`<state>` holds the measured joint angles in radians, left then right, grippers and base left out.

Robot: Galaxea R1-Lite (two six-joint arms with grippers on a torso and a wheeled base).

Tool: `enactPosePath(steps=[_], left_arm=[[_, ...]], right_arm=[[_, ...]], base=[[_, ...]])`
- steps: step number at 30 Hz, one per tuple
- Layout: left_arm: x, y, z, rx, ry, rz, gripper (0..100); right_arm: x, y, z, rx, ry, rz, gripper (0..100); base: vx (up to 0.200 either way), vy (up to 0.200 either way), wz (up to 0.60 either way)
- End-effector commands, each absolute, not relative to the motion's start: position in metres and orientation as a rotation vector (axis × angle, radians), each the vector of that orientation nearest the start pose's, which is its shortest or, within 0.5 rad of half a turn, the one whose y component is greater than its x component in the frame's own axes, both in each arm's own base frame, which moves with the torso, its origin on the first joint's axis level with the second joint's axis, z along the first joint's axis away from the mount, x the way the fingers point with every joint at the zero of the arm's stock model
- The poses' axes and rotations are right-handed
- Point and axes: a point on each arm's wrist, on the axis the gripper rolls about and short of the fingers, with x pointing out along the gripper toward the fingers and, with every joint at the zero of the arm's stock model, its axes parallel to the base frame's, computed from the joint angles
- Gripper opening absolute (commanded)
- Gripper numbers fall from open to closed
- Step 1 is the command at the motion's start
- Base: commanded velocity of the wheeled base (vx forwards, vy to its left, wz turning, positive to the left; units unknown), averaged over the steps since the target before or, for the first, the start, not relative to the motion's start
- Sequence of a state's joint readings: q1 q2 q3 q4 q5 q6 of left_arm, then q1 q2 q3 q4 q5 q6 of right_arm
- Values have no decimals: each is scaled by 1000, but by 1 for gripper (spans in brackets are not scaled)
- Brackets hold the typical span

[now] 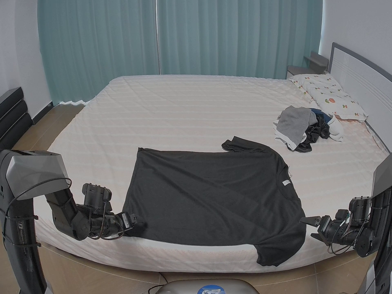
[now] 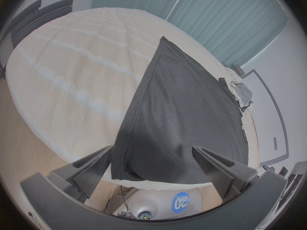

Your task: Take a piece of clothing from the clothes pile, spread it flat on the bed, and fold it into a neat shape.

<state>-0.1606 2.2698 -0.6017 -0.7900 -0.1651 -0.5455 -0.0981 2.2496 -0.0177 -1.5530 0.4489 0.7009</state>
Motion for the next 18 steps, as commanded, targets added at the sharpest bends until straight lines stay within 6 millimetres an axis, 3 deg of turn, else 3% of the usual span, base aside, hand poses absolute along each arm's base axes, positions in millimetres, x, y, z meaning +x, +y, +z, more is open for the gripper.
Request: enactPosePath(steps=[1, 11, 12, 18], left_arm=[[311, -59, -32, -501, 951, -68, 100], [316, -60, -37, -500, 953, -69, 100], [316, -60, -37, -501, 953, -69, 0], [314, -58, -37, -502, 957, -53, 0]], right_arm=[[218, -12, -13, 852, 752, 99, 100], [217, -11, -13, 853, 756, 98, 100], [217, -11, -13, 853, 756, 98, 100], [217, -12, -13, 852, 755, 95, 100]], base=[[0, 0, 0], [0, 0, 0], [0, 0, 0], [0, 0, 0]])
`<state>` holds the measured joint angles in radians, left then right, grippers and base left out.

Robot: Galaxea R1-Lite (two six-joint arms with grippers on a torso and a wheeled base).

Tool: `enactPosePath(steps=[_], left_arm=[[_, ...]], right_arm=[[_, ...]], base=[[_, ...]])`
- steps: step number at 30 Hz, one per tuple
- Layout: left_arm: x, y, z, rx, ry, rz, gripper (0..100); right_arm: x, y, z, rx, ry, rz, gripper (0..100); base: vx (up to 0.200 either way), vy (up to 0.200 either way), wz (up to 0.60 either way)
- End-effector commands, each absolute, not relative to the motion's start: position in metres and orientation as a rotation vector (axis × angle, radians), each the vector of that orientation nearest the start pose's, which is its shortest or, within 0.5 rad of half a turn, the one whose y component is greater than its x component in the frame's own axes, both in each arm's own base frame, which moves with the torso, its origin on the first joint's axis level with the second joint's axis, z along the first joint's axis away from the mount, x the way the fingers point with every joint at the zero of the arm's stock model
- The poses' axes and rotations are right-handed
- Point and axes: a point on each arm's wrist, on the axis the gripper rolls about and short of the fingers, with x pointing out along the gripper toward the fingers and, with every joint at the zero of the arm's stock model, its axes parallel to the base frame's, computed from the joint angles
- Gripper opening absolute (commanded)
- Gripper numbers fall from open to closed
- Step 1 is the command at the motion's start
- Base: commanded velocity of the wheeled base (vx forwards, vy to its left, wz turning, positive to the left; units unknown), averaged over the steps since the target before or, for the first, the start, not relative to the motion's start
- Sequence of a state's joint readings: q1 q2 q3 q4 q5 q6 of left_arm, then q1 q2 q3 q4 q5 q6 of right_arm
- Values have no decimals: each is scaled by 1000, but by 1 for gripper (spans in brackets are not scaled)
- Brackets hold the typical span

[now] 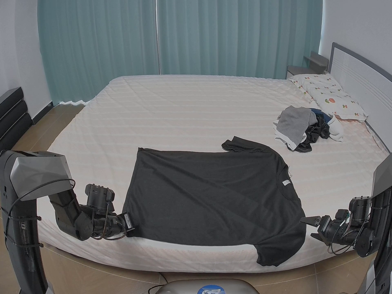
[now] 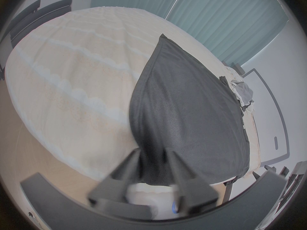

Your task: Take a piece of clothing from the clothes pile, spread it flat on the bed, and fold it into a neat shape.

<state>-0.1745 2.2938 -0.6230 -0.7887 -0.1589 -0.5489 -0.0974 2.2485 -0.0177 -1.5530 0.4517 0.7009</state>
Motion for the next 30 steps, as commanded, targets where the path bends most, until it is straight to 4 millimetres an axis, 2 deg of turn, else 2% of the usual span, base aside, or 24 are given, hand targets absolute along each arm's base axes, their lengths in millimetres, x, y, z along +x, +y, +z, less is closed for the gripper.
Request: enactPosePath(steps=[1, 9, 14, 20, 24, 30], left_arm=[[313, -57, -36, -504, 958, -49, 0], [309, -55, -31, -524, 953, -36, 0], [309, -52, -22, -598, 935, -20, 0], [309, -48, -22, -637, 940, -24, 0], [309, -47, -22, -647, 948, -35, 0], [306, -47, -24, -648, 960, -36, 0]], right_arm=[[217, -12, -13, 851, 755, 95, 100], [216, -12, -14, 837, 761, 93, 100], [222, -12, -25, 787, 772, 99, 100], [235, -14, -37, 755, 760, 68, 100], [250, -15, -41, 733, 718, 69, 100], [268, -5, -54, 691, 709, 123, 100]], base=[[0, 0, 0], [0, 0, 0], [0, 0, 0], [0, 0, 0], [0, 0, 0], [0, 0, 0]])
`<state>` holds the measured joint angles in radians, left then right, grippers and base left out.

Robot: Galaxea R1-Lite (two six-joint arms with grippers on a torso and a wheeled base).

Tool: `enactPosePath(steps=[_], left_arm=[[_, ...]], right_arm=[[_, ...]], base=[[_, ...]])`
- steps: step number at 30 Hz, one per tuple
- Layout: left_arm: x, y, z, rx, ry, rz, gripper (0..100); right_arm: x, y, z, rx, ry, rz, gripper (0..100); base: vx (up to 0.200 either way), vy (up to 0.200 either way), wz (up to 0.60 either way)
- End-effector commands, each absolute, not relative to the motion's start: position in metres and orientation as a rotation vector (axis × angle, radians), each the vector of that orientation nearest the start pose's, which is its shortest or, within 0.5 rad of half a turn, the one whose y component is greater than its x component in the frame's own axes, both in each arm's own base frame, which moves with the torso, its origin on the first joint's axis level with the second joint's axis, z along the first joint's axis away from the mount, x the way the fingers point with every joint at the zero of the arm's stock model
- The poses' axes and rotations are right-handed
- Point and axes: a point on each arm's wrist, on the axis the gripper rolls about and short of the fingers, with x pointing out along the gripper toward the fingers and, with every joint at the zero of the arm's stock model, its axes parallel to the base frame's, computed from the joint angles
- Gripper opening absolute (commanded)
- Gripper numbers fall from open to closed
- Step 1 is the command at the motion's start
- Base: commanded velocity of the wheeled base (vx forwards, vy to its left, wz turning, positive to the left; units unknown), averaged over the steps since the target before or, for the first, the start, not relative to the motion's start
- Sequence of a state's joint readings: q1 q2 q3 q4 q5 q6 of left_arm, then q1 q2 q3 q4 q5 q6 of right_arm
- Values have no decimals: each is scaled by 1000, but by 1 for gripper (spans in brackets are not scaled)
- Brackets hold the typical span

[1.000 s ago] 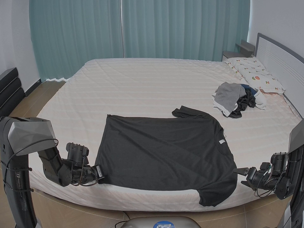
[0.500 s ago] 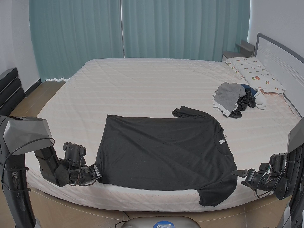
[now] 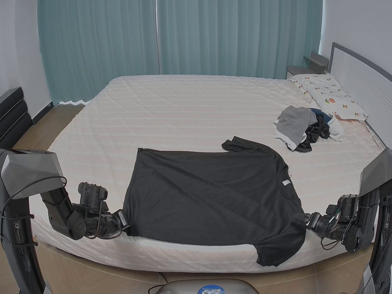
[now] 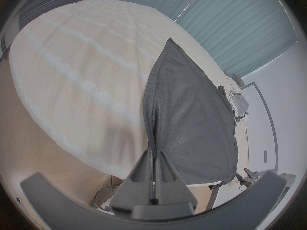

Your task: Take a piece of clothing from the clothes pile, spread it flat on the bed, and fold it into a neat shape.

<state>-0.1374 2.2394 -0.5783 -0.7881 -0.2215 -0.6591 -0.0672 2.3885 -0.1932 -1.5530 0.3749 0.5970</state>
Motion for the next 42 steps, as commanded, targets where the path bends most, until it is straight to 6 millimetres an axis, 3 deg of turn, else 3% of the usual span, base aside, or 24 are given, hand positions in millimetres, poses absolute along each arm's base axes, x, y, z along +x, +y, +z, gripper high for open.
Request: enactPosePath(steps=[1, 7, 20, 31, 32, 42], left_arm=[[306, -47, -24, -650, 961, -39, 0], [306, -46, -23, -660, 965, -50, 0], [306, -46, -23, -659, 966, -51, 0], [306, -46, -23, -661, 964, -50, 0], [306, -46, -23, -660, 964, -51, 0], [306, -46, -23, -667, 964, -47, 0]], right_arm=[[269, -5, -55, 686, 710, 125, 100], [278, -5, -65, 639, 697, 115, 100], [272, -15, -47, 626, 651, 97, 100], [273, -12, -67, 606, 705, 99, 100], [275, -12, -67, 606, 699, 101, 0], [308, -19, -57, 590, 582, 114, 0]], base=[[0, 0, 0], [0, 0, 0], [0, 0, 0], [0, 0, 0], [0, 0, 0], [0, 0, 0]])
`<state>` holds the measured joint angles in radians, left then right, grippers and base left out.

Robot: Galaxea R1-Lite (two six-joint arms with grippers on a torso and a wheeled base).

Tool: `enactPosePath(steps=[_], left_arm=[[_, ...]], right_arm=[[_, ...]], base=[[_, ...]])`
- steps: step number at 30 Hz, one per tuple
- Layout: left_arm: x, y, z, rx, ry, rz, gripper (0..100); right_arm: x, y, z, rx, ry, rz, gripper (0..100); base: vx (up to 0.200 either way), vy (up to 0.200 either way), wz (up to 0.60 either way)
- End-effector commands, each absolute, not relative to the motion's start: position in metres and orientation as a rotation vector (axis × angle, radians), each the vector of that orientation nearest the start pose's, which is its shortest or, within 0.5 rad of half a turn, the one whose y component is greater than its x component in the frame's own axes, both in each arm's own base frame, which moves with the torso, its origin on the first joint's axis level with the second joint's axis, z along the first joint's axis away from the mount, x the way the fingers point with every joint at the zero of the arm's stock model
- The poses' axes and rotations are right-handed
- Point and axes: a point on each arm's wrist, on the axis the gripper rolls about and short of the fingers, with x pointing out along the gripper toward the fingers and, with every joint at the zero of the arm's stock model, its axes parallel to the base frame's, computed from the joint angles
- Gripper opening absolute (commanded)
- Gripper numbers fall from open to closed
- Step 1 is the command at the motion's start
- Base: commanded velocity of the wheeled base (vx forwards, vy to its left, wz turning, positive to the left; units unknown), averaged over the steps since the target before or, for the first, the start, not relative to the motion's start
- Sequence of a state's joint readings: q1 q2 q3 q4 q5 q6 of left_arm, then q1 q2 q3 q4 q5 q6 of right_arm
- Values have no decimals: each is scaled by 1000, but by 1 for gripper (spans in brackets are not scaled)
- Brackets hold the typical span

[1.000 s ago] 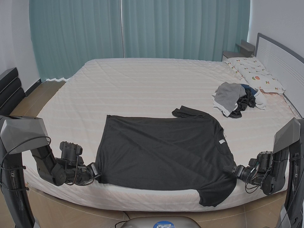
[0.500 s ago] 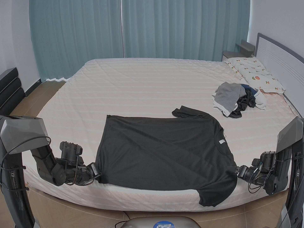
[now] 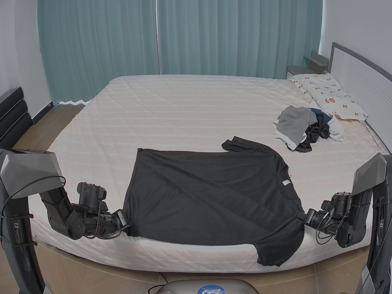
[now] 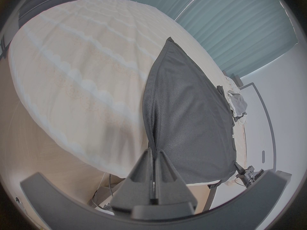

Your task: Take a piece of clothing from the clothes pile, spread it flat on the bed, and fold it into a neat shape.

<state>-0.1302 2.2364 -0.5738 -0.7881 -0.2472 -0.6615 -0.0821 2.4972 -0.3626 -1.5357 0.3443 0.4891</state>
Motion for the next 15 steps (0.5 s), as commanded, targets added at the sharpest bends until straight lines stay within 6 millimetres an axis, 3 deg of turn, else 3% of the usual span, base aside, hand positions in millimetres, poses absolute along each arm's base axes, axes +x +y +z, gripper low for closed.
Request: enactPosePath(steps=[1, 6, 15], left_arm=[[306, -46, -23, -667, 964, -47, 0], [307, -46, -22, -679, 962, -42, 0], [307, -46, -23, -678, 964, -42, 0]], right_arm=[[308, -19, -57, 590, 582, 114, 0], [335, -21, -37, 578, 521, 128, 0], [363, -16, -28, 567, 495, 154, 0]], base=[[0, 0, 0], [0, 0, 0], [0, 0, 0]])
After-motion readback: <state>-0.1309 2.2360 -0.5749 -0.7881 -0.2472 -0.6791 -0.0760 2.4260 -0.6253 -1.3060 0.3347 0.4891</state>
